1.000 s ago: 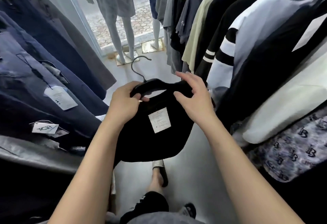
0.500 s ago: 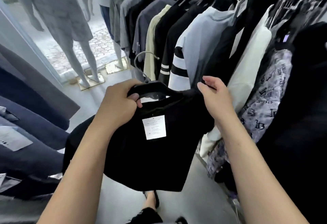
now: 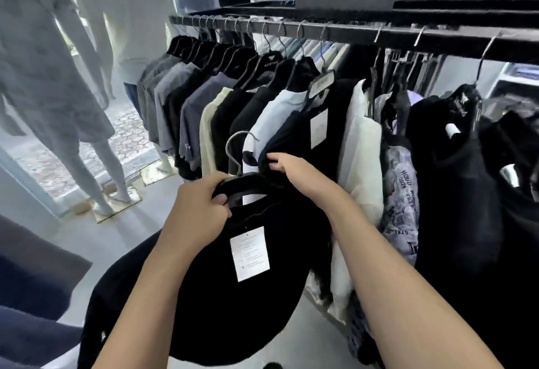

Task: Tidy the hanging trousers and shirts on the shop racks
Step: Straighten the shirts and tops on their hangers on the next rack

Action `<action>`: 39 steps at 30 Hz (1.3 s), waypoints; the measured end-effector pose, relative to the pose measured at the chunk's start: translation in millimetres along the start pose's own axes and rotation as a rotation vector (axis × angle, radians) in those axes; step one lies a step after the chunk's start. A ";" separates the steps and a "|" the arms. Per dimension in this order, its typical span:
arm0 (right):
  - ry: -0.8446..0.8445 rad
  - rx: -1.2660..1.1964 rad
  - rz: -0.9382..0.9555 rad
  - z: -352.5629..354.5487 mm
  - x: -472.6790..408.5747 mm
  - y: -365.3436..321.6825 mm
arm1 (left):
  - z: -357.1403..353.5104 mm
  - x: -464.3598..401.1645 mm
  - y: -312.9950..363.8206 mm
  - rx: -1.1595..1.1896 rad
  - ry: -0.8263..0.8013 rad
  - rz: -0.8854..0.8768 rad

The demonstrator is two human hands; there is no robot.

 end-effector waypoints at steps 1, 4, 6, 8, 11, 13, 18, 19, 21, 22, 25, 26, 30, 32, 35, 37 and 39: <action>-0.037 0.006 0.022 0.2 -11.4 -3.1 | -1.9 -6.7 -0.3 -0.005 -0.003 0.003; -0.117 0.041 0.088 7.8 -20.9 -14.0 | -7.9 -27.9 -0.4 -0.023 0.010 0.012; -0.045 0.065 0.078 20.9 -14.2 -28.5 | -12.3 -43.5 3.0 -0.022 0.010 0.003; 0.133 0.068 0.071 43.4 -14.1 -34.0 | -17.8 -59.8 8.8 -0.010 0.001 -0.003; 0.381 0.026 -0.023 75.5 -9.9 -30.1 | -25.4 -86.1 21.2 0.009 0.019 -0.025; 0.412 0.031 -0.022 89.5 -6.2 -34.0 | -31.3 -106.0 30.2 0.037 0.050 -0.033; 0.513 -0.092 0.102 113.0 11.3 -56.4 | -50.5 -157.9 63.9 0.084 0.099 -0.128; 0.505 -0.129 0.122 113.6 12.8 -58.7 | -53.2 -167.7 72.6 0.084 0.103 -0.159; 0.489 -0.179 0.143 114.1 11.6 -61.7 | -56.8 -184.6 90.2 0.058 0.114 -0.226; 0.477 -0.198 0.154 114.6 10.1 -64.3 | -57.0 -191.1 99.3 0.043 0.124 -0.266; 0.486 -0.230 0.174 118.8 5.2 -70.6 | -57.1 -205.2 123.4 0.012 0.144 -0.364; 0.510 -0.237 0.174 122.3 5.2 -72.1 | -58.2 -209.4 129.4 0.013 0.132 -0.383; 0.616 -0.188 0.185 138.2 14.7 -74.8 | -71.5 -224.0 145.7 0.013 0.053 -0.409; 0.730 -0.188 0.201 145.6 23.5 -73.8 | -84.0 -232.9 147.3 0.000 0.026 -0.406; 0.978 -0.209 0.189 153.5 35.4 -63.9 | -105.7 -238.3 146.6 -0.013 -0.008 -0.400; 1.014 -0.232 0.144 155.2 36.6 -56.9 | -117.0 -238.5 143.6 0.004 -0.002 -0.410; 0.999 -0.218 0.096 154.6 36.1 -50.0 | -124.2 -243.0 138.5 0.027 0.023 -0.435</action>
Point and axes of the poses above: each hand's wrist, its own x-axis away from the middle knuckle, its own z-axis out of the back of the hand, y = z × x, the point moved 5 cm from there along -x, towards the middle knuckle, and after that the axes turned 7 degrees about -z, right-handed, at the moved point
